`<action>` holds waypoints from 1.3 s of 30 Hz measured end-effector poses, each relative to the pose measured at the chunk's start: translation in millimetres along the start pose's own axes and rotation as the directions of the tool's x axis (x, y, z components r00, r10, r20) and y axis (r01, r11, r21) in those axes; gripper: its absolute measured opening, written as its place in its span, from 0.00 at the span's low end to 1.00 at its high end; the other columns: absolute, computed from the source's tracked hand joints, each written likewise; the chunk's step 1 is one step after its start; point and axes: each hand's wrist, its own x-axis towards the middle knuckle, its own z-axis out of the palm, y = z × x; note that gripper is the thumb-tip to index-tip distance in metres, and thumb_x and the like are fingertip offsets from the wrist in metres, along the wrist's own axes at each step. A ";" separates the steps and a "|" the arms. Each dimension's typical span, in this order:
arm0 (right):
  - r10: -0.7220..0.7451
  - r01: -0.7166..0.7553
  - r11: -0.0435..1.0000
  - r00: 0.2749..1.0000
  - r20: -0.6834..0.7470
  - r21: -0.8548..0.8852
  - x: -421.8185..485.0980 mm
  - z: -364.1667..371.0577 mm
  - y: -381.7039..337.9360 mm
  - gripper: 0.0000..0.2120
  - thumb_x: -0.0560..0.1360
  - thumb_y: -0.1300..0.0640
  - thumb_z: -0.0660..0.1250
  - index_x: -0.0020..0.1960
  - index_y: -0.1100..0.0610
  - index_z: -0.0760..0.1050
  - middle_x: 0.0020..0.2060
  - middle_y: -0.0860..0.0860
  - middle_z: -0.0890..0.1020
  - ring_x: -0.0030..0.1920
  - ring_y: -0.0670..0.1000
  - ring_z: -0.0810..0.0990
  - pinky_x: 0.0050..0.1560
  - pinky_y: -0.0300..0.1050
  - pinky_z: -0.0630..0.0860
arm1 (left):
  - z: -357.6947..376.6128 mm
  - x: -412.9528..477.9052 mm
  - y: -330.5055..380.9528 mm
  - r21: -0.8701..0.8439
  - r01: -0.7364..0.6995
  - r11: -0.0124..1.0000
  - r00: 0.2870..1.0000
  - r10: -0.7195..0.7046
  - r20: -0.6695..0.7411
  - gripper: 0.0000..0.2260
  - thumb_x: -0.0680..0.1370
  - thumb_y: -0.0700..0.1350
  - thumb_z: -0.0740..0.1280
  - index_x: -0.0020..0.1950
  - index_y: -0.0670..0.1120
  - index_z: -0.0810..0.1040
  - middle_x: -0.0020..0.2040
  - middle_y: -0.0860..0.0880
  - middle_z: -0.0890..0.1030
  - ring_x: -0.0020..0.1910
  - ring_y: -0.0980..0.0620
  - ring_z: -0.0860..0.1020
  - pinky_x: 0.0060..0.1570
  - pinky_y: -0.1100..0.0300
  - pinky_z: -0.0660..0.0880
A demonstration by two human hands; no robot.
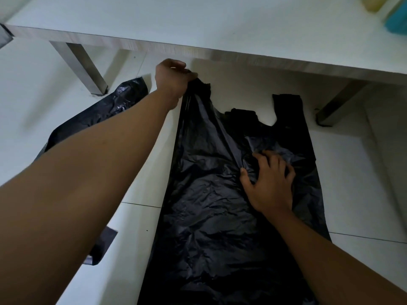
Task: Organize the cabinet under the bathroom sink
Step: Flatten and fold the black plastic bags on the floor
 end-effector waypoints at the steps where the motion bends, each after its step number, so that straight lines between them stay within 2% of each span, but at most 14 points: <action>1: 0.000 0.000 1.000 1.000 0.004 0.003 0.0 0.1 0.0 0.26 0.77 0.37 0.56 0.69 0.49 0.68 0.66 0.51 0.69 0.70 0.54 0.63 0.72 0.61 0.56 | -1.5 4.2 0.6 0.041 -0.038 0.998 0.998 0.039 -0.039 0.15 0.68 0.40 0.81 0.47 0.47 0.78 0.45 0.48 0.83 0.46 0.49 0.84 0.44 0.57 0.84; 5: 0.000 0.001 1.000 1.000 0.010 -0.004 0.7 1.6 1.1 0.26 0.77 0.36 0.57 0.69 0.48 0.67 0.67 0.50 0.68 0.70 0.53 0.63 0.72 0.61 0.57 | -10.2 -7.3 -5.9 0.262 -0.251 0.932 0.953 0.285 -0.099 0.16 0.72 0.53 0.77 0.52 0.48 0.77 0.47 0.53 0.81 0.46 0.55 0.81 0.46 0.66 0.78; 8: 0.002 -0.002 1.000 1.000 0.015 -0.006 0.7 1.4 0.5 0.26 0.77 0.36 0.56 0.70 0.48 0.67 0.67 0.50 0.69 0.70 0.53 0.63 0.72 0.60 0.57 | -16.4 -41.0 -24.9 0.526 -0.501 0.687 0.851 0.501 0.157 0.18 0.74 0.61 0.71 0.52 0.48 0.78 0.49 0.51 0.80 0.49 0.54 0.77 0.47 0.60 0.73; 10: 0.002 -0.002 1.000 1.000 0.014 -0.009 0.4 1.5 0.3 0.26 0.77 0.36 0.56 0.70 0.48 0.67 0.67 0.50 0.69 0.70 0.53 0.63 0.72 0.60 0.57 | -17.7 -57.6 -40.8 0.687 -0.552 0.472 0.823 0.437 0.362 0.25 0.73 0.66 0.69 0.59 0.48 0.77 0.57 0.46 0.78 0.56 0.47 0.75 0.55 0.52 0.73; 11: 0.003 -0.003 1.000 1.000 0.014 -0.011 0.3 1.5 0.2 0.26 0.77 0.36 0.56 0.70 0.48 0.67 0.67 0.50 0.69 0.70 0.53 0.63 0.72 0.60 0.57 | -17.0 -63.0 -47.8 0.736 -0.528 0.424 0.843 0.370 0.391 0.30 0.72 0.67 0.69 0.65 0.48 0.74 0.62 0.44 0.76 0.61 0.44 0.73 0.59 0.48 0.72; 12: 0.004 -0.003 1.000 1.000 0.015 -0.015 0.1 1.3 0.1 0.26 0.77 0.35 0.55 0.70 0.48 0.67 0.67 0.50 0.68 0.70 0.53 0.63 0.72 0.60 0.56 | -15.3 -65.6 -53.4 0.749 -0.469 0.468 0.881 0.308 0.359 0.35 0.71 0.67 0.70 0.70 0.48 0.70 0.66 0.42 0.73 0.65 0.42 0.71 0.63 0.46 0.71; 15: 0.008 -0.008 1.000 1.000 0.018 -0.019 -0.3 1.4 0.2 0.27 0.77 0.35 0.55 0.70 0.48 0.67 0.68 0.50 0.68 0.71 0.53 0.63 0.72 0.60 0.56 | -12.3 -55.5 -54.9 0.528 -0.173 0.831 0.983 0.116 0.141 0.43 0.71 0.61 0.76 0.77 0.44 0.62 0.71 0.40 0.68 0.69 0.42 0.70 0.68 0.49 0.70; 17: 0.011 -0.011 1.000 1.000 0.022 -0.015 -0.3 1.0 0.0 0.27 0.77 0.35 0.55 0.70 0.48 0.67 0.68 0.50 0.68 0.71 0.53 0.63 0.72 0.60 0.56 | -10.8 -44.1 -46.5 0.421 -0.039 0.906 0.993 -0.012 0.117 0.38 0.70 0.58 0.77 0.73 0.43 0.68 0.67 0.43 0.74 0.66 0.45 0.73 0.64 0.52 0.75; 19: 0.013 -0.013 1.000 1.000 0.023 -0.016 0.2 0.6 -0.5 0.27 0.77 0.35 0.55 0.70 0.48 0.67 0.67 0.50 0.69 0.71 0.53 0.63 0.72 0.60 0.56 | -7.1 -32.8 -36.3 0.437 -0.004 0.900 0.983 -0.077 0.168 0.20 0.72 0.56 0.77 0.55 0.45 0.78 0.52 0.50 0.79 0.56 0.49 0.77 0.50 0.59 0.79; 20: 0.013 -0.012 1.000 1.000 0.023 -0.018 0.3 0.2 -0.6 0.27 0.77 0.35 0.55 0.70 0.48 0.67 0.67 0.50 0.69 0.71 0.53 0.63 0.72 0.60 0.57 | -4.6 -27.5 -31.6 0.449 -0.016 0.893 0.977 -0.081 0.197 0.17 0.72 0.54 0.78 0.53 0.45 0.79 0.48 0.52 0.78 0.52 0.51 0.76 0.46 0.62 0.77; 23: 0.009 -0.009 1.000 1.000 0.024 -0.019 0.7 -0.1 0.0 0.26 0.77 0.36 0.56 0.70 0.48 0.67 0.67 0.50 0.68 0.71 0.53 0.63 0.72 0.60 0.56 | 4.6 -12.1 -21.8 0.426 -0.007 0.905 0.962 -0.111 0.251 0.27 0.72 0.50 0.78 0.66 0.39 0.77 0.58 0.49 0.79 0.54 0.52 0.76 0.51 0.64 0.74; 29: 0.005 -0.005 1.000 1.000 0.021 -0.021 0.6 0.4 0.9 0.26 0.77 0.36 0.56 0.69 0.49 0.68 0.67 0.50 0.69 0.71 0.53 0.62 0.72 0.60 0.57 | 17.0 -0.5 -3.8 0.098 0.210 0.973 0.942 -0.228 0.247 0.23 0.75 0.42 0.76 0.68 0.40 0.77 0.59 0.46 0.81 0.44 0.54 0.79 0.36 0.65 0.79; 34: 0.004 -0.003 1.000 1.000 0.014 -0.019 -0.2 0.2 0.9 0.26 0.77 0.37 0.57 0.69 0.49 0.68 0.67 0.50 0.69 0.70 0.53 0.63 0.72 0.60 0.57 | 16.7 1.9 -10.7 -0.008 0.120 0.993 0.979 -0.117 0.166 0.18 0.75 0.41 0.76 0.64 0.41 0.80 0.45 0.54 0.80 0.41 0.59 0.80 0.33 0.71 0.76; 39: 0.004 -0.003 1.000 1.000 0.009 -0.019 0.2 1.2 1.2 0.25 0.77 0.37 0.58 0.69 0.49 0.68 0.67 0.50 0.69 0.70 0.53 0.63 0.71 0.60 0.57 | 9.5 13.8 -18.9 0.073 0.053 0.996 0.992 -0.061 0.110 0.16 0.74 0.38 0.76 0.61 0.41 0.81 0.52 0.47 0.83 0.43 0.57 0.81 0.40 0.66 0.80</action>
